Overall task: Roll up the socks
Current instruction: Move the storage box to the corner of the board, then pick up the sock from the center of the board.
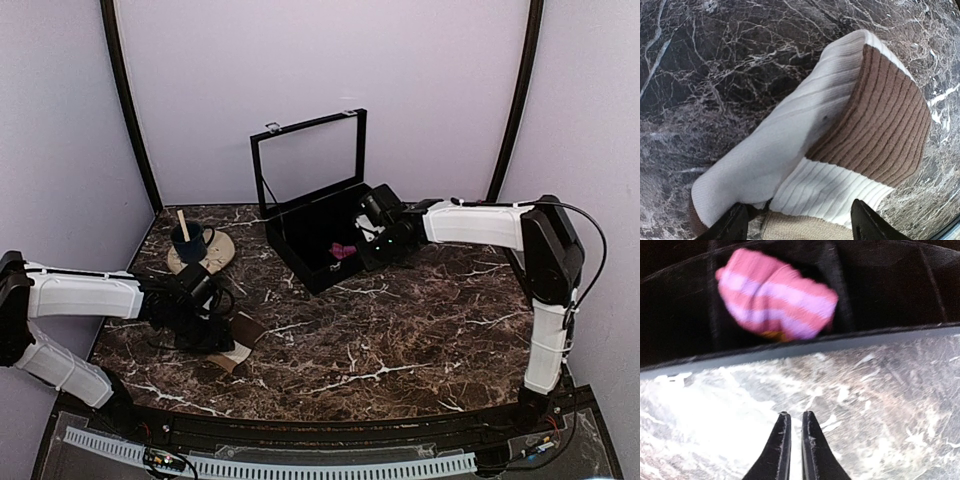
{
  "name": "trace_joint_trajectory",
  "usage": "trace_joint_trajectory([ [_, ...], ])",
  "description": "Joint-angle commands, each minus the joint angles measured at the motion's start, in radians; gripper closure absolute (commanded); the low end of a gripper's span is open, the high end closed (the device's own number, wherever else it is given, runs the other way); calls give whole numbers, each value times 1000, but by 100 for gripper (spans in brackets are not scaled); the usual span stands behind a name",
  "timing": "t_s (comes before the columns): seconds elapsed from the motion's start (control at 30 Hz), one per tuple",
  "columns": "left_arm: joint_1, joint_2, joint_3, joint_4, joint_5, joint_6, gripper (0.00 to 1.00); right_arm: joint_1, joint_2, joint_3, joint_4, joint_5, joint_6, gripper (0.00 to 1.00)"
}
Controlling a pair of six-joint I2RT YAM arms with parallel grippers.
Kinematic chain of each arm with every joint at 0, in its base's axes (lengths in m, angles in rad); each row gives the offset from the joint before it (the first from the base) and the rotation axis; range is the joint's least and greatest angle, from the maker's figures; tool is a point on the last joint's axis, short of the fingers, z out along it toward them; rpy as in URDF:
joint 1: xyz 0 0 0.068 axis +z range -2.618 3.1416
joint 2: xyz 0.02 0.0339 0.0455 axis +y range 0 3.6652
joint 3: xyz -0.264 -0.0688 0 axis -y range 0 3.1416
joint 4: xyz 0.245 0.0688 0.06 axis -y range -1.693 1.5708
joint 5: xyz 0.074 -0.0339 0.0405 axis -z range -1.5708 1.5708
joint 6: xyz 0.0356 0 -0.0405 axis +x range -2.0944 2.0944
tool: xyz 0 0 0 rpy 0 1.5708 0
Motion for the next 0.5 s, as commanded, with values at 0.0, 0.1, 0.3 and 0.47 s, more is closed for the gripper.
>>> trace_joint_trajectory([
  [0.0, -2, -42, -26, -12, 15, -13, 27, 35, -48, -31, 23, 25, 38, 90],
  [0.1, -5, -42, -36, -11, 22, -16, 27, 51, -53, -41, 21, 27, 48, 91],
  [0.3, -30, -25, -55, 7, 44, -30, 31, 72, -63, -47, 14, 34, 65, 92],
  [0.47, -51, -11, -71, 33, 67, -43, 43, 83, -82, -56, 9, 39, 76, 93],
])
